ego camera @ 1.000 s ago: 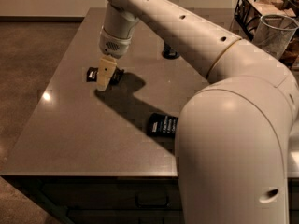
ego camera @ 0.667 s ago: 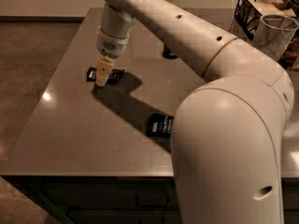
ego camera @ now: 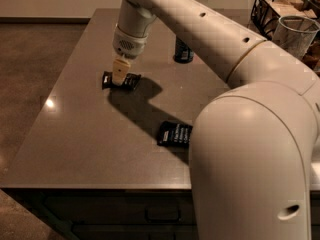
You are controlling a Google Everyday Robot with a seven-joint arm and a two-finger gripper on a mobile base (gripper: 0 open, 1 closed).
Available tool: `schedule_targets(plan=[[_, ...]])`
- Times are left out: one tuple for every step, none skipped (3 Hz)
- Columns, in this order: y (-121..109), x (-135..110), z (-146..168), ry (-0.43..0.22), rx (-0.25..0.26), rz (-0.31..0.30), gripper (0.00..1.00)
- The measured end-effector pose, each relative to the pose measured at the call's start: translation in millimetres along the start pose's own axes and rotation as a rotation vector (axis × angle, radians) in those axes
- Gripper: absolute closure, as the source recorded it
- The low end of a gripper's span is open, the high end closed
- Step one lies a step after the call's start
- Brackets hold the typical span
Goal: Move rxbar chocolate near rxbar blueberry
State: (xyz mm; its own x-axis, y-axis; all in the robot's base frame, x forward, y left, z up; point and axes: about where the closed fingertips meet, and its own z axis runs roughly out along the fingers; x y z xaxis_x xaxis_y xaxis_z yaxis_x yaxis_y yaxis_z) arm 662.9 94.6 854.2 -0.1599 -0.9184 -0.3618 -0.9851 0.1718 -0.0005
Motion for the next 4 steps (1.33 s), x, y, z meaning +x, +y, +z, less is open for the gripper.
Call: schedule_targets(plan=[[-7,24,-28,0.011,0.028,0.041,1.0],[-1,52,-56,0.012,0.041,0.086,1.0],[15,86,-78,0.011,0.039,0.14,1.0],[39,123,-98,0.02,0.023,0.201,1.0]])
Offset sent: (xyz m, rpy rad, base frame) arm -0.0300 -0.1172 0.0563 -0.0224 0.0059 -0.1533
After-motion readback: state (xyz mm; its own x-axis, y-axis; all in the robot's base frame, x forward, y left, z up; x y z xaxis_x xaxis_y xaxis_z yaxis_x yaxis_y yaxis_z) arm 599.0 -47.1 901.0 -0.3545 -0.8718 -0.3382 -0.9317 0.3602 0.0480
